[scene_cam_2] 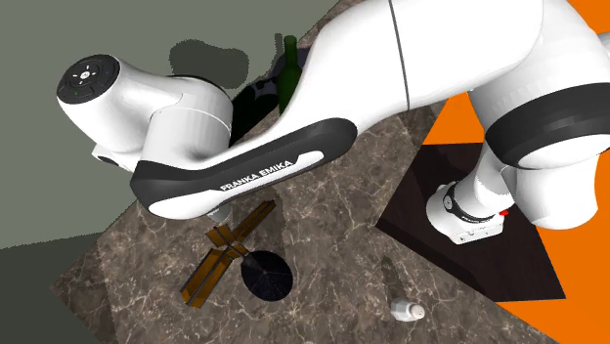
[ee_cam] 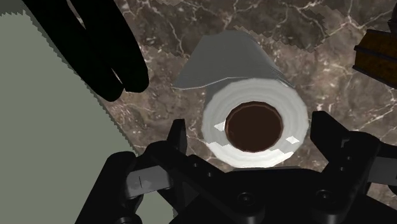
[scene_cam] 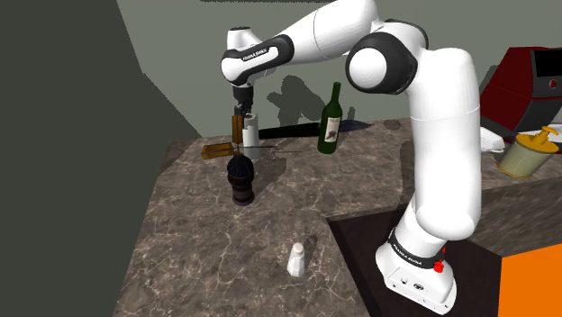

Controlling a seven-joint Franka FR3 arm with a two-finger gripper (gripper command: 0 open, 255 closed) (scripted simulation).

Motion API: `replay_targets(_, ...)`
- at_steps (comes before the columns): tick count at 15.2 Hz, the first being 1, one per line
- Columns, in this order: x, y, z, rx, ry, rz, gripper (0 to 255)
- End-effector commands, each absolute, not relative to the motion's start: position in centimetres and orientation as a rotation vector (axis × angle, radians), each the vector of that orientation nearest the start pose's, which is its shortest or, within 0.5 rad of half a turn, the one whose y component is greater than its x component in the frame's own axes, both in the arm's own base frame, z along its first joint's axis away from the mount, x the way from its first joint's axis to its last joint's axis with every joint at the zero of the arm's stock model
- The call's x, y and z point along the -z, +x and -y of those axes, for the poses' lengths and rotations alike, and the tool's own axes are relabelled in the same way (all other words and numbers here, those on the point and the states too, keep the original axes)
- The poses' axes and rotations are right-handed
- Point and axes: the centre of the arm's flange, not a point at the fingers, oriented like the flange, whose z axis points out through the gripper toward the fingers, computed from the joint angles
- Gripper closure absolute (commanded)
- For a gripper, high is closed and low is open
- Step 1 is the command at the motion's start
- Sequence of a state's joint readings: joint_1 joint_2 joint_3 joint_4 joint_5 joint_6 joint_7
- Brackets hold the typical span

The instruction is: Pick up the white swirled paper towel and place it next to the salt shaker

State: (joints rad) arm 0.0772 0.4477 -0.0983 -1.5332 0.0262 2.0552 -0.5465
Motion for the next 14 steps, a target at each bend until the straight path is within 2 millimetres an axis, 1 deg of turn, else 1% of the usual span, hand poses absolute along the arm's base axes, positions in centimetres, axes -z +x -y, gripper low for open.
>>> replay_targets(1, -40.46, 69.21, 0.36, 0.109, -3.070, 0.825, 0)
replay_targets(5, -40.46, 69.21, 0.36, 0.109, -3.070, 0.825, 0)
replay_targets(6, -40.46, 69.21, 0.36, 0.109, -3.070, 0.825, 255)
replay_targets(14, -40.52, 69.25, 0.33, 0.109, -3.070, 0.825, 255)
